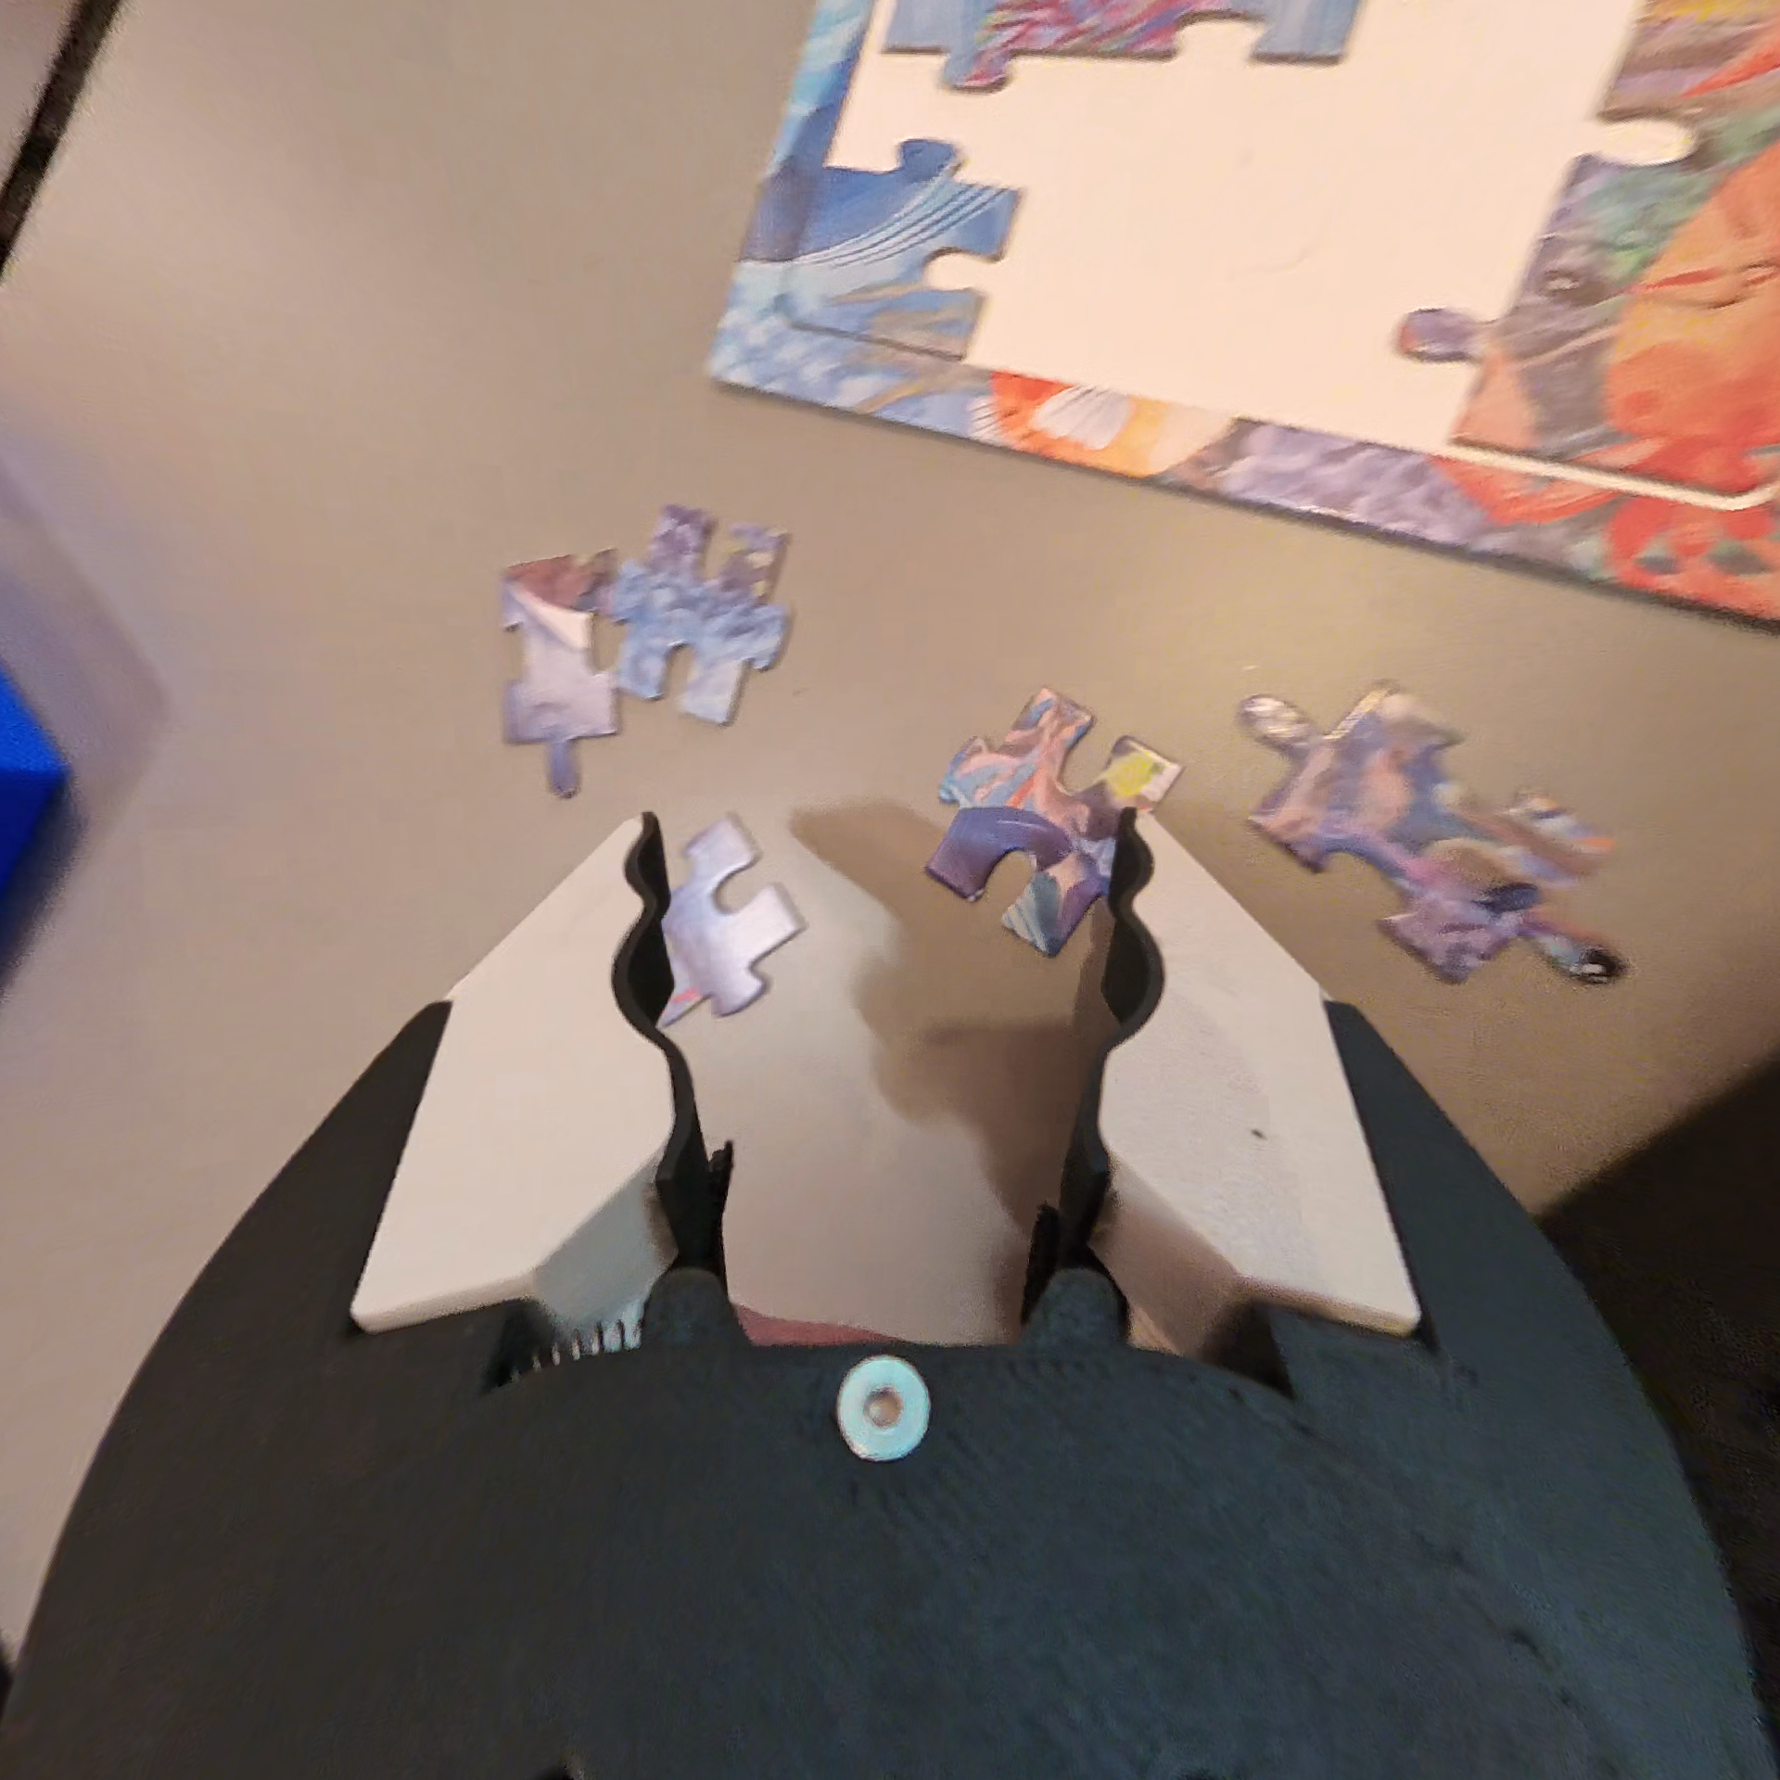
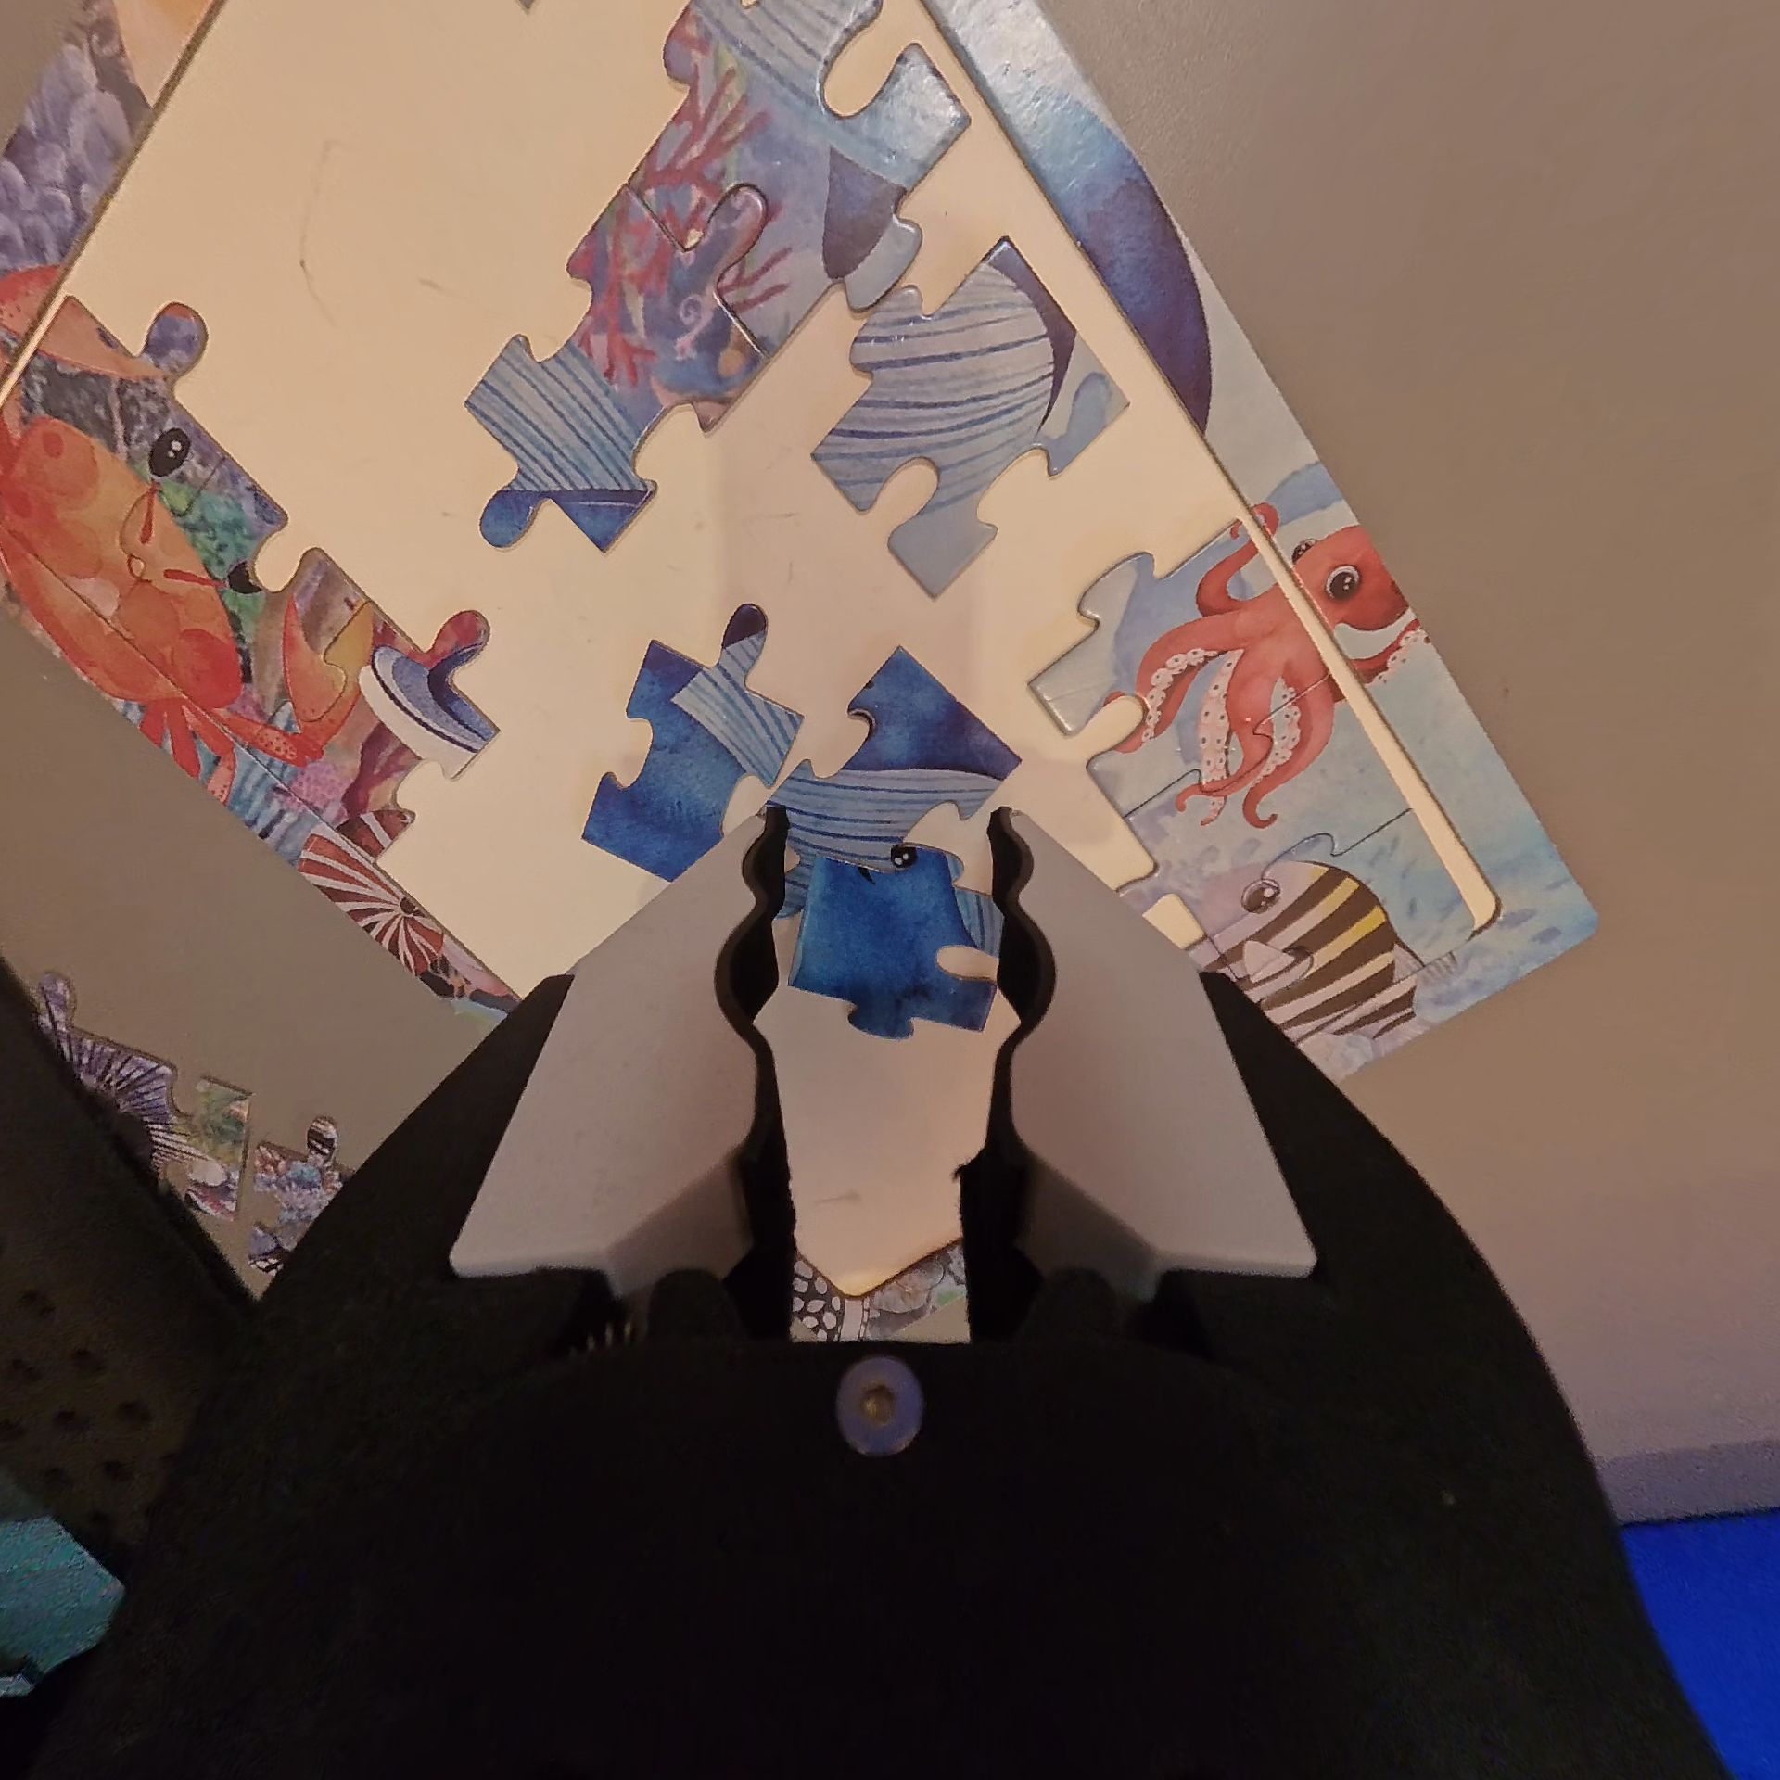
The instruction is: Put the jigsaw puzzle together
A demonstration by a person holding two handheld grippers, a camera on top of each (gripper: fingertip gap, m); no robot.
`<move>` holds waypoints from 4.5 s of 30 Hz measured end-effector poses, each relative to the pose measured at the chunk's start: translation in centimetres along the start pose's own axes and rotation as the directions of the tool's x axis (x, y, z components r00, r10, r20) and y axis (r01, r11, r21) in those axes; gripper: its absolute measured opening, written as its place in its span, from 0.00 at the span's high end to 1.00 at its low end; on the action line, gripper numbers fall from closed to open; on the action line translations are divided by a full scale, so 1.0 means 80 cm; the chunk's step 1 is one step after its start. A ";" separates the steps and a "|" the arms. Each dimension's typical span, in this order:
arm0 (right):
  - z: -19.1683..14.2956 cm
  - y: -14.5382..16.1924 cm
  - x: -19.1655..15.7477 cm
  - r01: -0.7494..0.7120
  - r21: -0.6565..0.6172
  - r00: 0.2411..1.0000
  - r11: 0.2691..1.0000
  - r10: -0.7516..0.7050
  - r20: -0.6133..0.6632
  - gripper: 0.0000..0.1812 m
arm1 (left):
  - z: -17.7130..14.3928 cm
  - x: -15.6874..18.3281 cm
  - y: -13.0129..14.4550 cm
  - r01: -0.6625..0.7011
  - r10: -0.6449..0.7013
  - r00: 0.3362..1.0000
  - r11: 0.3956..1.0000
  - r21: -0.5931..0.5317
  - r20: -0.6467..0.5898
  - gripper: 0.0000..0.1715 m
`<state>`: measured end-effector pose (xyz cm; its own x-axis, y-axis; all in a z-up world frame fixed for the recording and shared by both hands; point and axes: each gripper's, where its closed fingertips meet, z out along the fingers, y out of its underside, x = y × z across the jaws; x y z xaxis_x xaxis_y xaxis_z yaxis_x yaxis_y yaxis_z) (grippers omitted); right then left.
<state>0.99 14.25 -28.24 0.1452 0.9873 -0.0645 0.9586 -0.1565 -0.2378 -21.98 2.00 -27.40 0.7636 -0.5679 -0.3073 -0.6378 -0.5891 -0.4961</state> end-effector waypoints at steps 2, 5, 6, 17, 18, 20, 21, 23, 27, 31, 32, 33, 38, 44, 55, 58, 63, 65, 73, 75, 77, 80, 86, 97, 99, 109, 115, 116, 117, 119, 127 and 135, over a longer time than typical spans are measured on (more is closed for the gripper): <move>-0.001 0.000 0.001 0.000 0.003 1.000 1.000 0.000 -0.001 0.77 | -0.002 -0.027 -0.001 0.040 -0.041 0.998 0.999 0.025 0.045 0.52; -0.001 0.000 0.000 0.003 0.002 1.000 1.000 -0.003 0.000 0.77 | -0.004 -0.067 0.000 0.092 -0.097 0.990 0.995 0.049 0.102 0.57; -0.001 0.000 0.000 0.003 0.002 1.000 1.000 -0.003 0.001 0.77 | -0.003 -0.078 -0.001 0.104 -0.110 0.988 0.993 0.056 0.112 0.60; 0.001 0.003 0.002 0.003 -0.003 1.000 1.000 -0.003 0.010 0.77 | 0.001 -0.077 0.055 0.194 -0.197 0.980 0.976 -0.097 -0.017 0.67; 0.002 0.003 0.001 0.005 -0.006 1.000 1.000 -0.005 0.011 0.77 | 0.003 -0.073 0.055 0.201 -0.205 0.978 0.975 -0.095 -0.032 0.67; 0.002 0.003 0.000 0.008 -0.009 1.000 1.000 -0.008 0.011 0.77 | 0.007 -0.064 0.054 0.200 -0.206 0.977 0.976 -0.091 -0.059 0.71; 0.002 0.003 0.000 0.009 -0.009 1.000 1.000 -0.009 0.010 0.77 | 0.008 -0.059 0.052 0.205 -0.212 0.974 0.975 -0.086 -0.075 0.70; 0.001 0.003 0.000 0.008 -0.006 1.000 1.000 -0.008 0.009 0.77 | 0.009 -0.059 0.049 0.221 -0.226 0.971 0.972 -0.077 -0.071 0.71; 0.000 0.003 0.001 0.008 -0.003 1.000 1.000 -0.008 0.008 0.77 | 0.014 -0.053 0.041 0.225 -0.229 0.971 0.973 -0.056 -0.073 0.89; -0.003 0.003 0.000 0.011 -0.001 1.000 1.000 -0.011 0.008 0.77 | 0.015 -0.050 0.037 0.219 -0.223 0.972 0.974 -0.050 -0.072 0.93; -0.004 0.003 0.000 0.012 0.002 1.000 1.000 -0.012 0.007 0.77 | 0.015 -0.050 0.036 0.210 -0.214 0.974 0.976 -0.052 -0.076 0.94; -0.005 0.003 0.001 0.012 0.005 1.000 1.000 -0.012 0.006 0.77 | 0.015 -0.050 0.032 0.202 -0.205 0.975 0.978 -0.042 -0.080 0.94; -0.008 0.003 0.002 0.012 0.010 1.000 1.000 -0.012 0.005 0.77 | 0.012 -0.073 -0.001 0.200 -0.196 0.978 0.979 0.045 -0.066 0.76; -0.008 0.004 0.000 0.019 0.008 1.000 1.000 -0.019 0.008 0.77 | 0.044 -0.103 -0.009 0.192 -0.191 0.981 0.981 0.030 -0.046 0.75; -0.007 0.004 -0.001 0.024 0.005 1.000 1.000 -0.024 0.013 0.77 | 0.065 -0.110 -0.004 0.296 -0.286 0.945 0.954 0.048 -0.156 0.81; -0.009 0.003 -0.001 0.024 0.009 1.000 1.000 -0.024 0.010 0.77 | 0.065 -0.110 -0.005 0.295 -0.285 0.946 0.954 0.048 -0.152 0.81; -0.015 0.000 0.001 0.023 0.030 1.000 0.999 -0.023 -0.001 0.77 | 0.063 -0.112 -0.004 0.265 -0.259 0.961 0.963 0.054 -0.097 0.81; -0.017 -0.004 0.003 0.022 0.048 1.000 0.999 -0.022 -0.009 0.77 | 0.057 -0.115 -0.008 0.249 -0.246 0.968 0.966 0.065 -0.054 0.81; -0.058 -0.071 -0.023 -0.049 0.362 0.992 0.931 0.003 0.125 0.76 | 0.007 -0.093 -0.087 0.102 -0.125 0.990 0.958 0.268 0.070 0.81; -0.067 -0.086 -0.031 -0.084 0.428 0.983 0.900 0.005 0.182 0.75 | -0.003 -0.074 -0.113 0.045 -0.082 0.991 0.949 0.312 0.107 0.81; -0.074 -0.098 -0.040 -0.116 0.477 0.971 0.871 -0.001 0.237 0.75 | -0.010 -0.053 -0.141 -0.018 -0.036 0.989 0.932 0.361 0.142 0.81; -0.082 -0.111 -0.045 -0.170 0.527 0.952 0.833 0.001 0.306 0.75 | -0.017 -0.022 -0.177 -0.119 0.035 0.978 0.903 0.413 0.204 0.81; -0.087 -0.120 -0.058 -0.236 0.550 0.907 0.801 -0.022 0.421 0.76 | -0.013 0.025 -0.217 -0.254 0.134 0.950 0.854 0.454 0.280 0.81; -0.103 -0.111 -0.075 -0.090 0.586 0.918 0.805 -0.161 0.362 1.00 | -0.032 0.023 -0.228 -0.291 0.149 0.938 0.830 0.475 0.314 0.84; -0.102 -0.105 -0.076 -0.001 0.574 0.935 0.819 -0.202 0.290 1.00 | -0.039 0.026 -0.233 -0.286 0.170 0.949 0.818 0.498 0.266 0.83; -0.062 -0.065 -0.091 0.390 0.297 0.911 0.872 -0.413 0.018 1.00 | -0.036 0.078 -0.254 -0.267 0.323 0.946 0.814 0.515 -0.021 0.90; -0.070 -0.065 -0.094 0.401 0.320 0.904 0.859 -0.428 0.016 1.00 | -0.032 0.090 -0.249 -0.198 0.298 0.948 0.825 0.528 -0.110 0.99; -0.069 -0.064 -0.095 0.407 0.313 0.901 0.858 -0.434 0.017 1.00 | -0.031 0.090 -0.249 -0.188 0.293 0.948 0.829 0.526 -0.123 0.98; -0.068 -0.062 -0.094 0.416 0.304 0.898 0.857 -0.440 0.009 1.00 | -0.030 0.088 -0.248 -0.187 0.289 0.950 0.831 0.524 -0.119 0.96; -0.068 -0.062 -0.095 0.414 0.298 0.899 0.860 -0.437 0.010 1.00 | -0.030 0.084 -0.248 -0.175 0.276 0.953 0.835 0.521 -0.122 0.92; -0.067 -0.060 -0.098 0.419 0.291 0.896 0.860 -0.443 0.018 1.00 | -0.031 0.089 -0.241 -0.086 0.249 0.934 0.854 0.513 -0.258 0.91; -0.072 -0.060 -0.117 0.462 0.308 0.868 0.832 -0.495 0.037 1.00 | -0.032 0.112 -0.227 -0.090 0.291 0.892 0.864 0.495 -0.346 0.90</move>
<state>-3.56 5.95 -20.88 -0.3580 0.9334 0.0259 0.7891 0.3173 -0.5259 -3.80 6.16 -19.07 0.4609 -0.8767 -0.1377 -0.5700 -0.1735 -0.8031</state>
